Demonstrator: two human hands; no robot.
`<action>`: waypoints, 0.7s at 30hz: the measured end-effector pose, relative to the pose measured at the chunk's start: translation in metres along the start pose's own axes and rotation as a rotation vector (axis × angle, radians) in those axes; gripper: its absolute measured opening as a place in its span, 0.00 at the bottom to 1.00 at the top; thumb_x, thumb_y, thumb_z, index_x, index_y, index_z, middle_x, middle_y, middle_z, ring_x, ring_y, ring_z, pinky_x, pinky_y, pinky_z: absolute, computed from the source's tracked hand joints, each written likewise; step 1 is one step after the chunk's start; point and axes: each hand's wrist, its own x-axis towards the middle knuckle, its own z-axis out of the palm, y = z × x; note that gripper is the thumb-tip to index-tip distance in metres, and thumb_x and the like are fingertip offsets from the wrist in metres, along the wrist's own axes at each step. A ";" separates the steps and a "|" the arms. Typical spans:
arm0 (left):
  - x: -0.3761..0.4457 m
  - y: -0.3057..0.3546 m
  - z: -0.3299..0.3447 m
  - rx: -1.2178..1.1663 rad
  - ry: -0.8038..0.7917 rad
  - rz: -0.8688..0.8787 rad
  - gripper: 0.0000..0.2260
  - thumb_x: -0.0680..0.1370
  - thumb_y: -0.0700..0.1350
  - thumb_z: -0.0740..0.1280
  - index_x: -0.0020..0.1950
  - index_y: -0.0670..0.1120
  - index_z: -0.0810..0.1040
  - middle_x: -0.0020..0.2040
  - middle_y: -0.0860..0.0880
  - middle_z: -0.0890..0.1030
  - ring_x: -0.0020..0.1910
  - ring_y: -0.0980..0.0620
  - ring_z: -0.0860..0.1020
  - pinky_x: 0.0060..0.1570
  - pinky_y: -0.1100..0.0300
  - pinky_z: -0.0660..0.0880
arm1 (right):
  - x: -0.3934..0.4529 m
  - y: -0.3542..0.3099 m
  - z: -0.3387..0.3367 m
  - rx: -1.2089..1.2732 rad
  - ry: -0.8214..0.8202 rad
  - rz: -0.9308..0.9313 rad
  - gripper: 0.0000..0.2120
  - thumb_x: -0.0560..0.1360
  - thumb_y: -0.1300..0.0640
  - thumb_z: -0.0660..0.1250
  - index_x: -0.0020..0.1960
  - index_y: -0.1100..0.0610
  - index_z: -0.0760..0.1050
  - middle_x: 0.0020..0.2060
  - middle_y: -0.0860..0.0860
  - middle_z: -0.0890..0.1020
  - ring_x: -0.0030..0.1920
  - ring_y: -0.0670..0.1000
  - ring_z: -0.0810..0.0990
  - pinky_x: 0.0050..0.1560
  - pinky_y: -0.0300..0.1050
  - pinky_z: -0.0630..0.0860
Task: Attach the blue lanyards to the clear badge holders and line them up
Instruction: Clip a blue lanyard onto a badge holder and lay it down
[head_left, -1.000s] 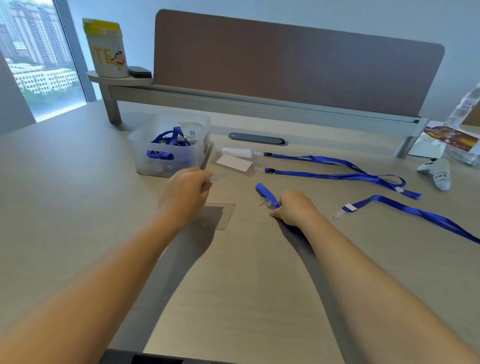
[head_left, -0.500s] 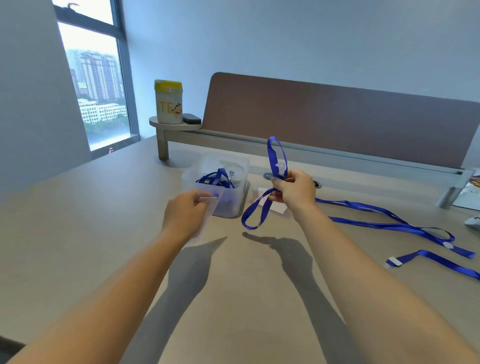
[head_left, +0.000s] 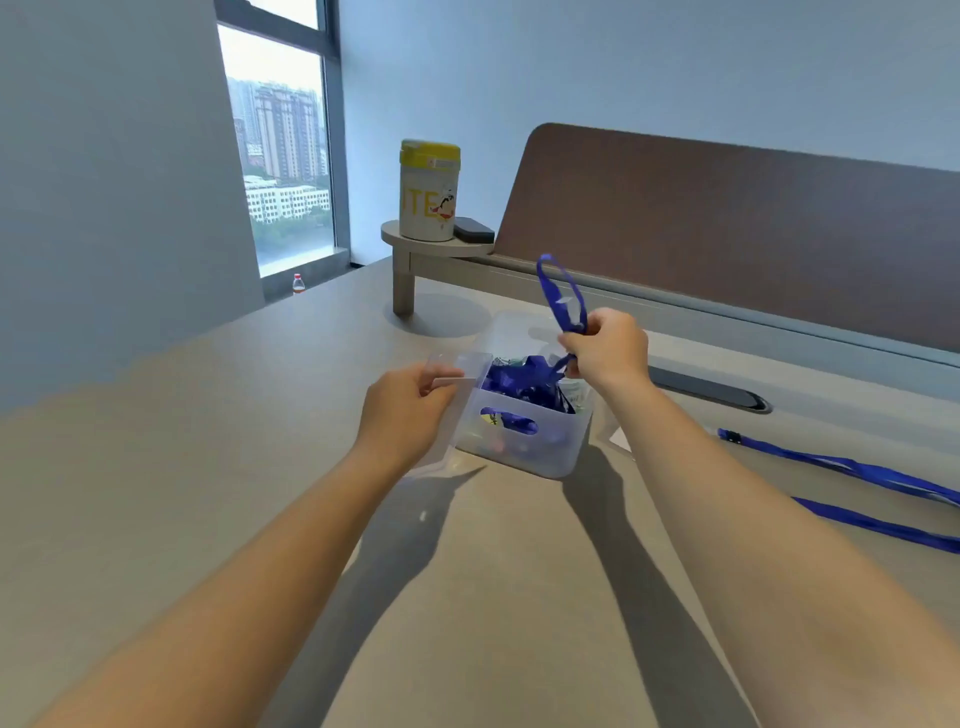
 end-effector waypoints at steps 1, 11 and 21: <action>0.001 -0.002 0.001 -0.003 -0.004 -0.004 0.11 0.77 0.40 0.60 0.57 0.42 0.77 0.56 0.43 0.80 0.45 0.51 0.72 0.47 0.59 0.69 | 0.002 0.007 0.005 -0.177 -0.065 0.018 0.10 0.74 0.60 0.66 0.53 0.64 0.77 0.46 0.59 0.81 0.48 0.59 0.81 0.50 0.50 0.80; -0.007 -0.003 0.002 0.080 -0.019 0.032 0.12 0.78 0.42 0.59 0.58 0.42 0.76 0.58 0.42 0.79 0.45 0.51 0.70 0.47 0.60 0.69 | -0.009 0.005 -0.002 -0.690 -0.355 -0.159 0.18 0.75 0.69 0.59 0.63 0.61 0.75 0.59 0.60 0.78 0.54 0.58 0.76 0.49 0.45 0.72; -0.065 0.045 0.039 0.121 -0.113 0.262 0.11 0.79 0.43 0.58 0.52 0.41 0.77 0.48 0.45 0.77 0.44 0.50 0.71 0.38 0.62 0.71 | -0.093 0.060 -0.126 -0.484 -0.158 -0.031 0.16 0.77 0.66 0.56 0.61 0.60 0.76 0.62 0.57 0.78 0.60 0.58 0.76 0.60 0.51 0.73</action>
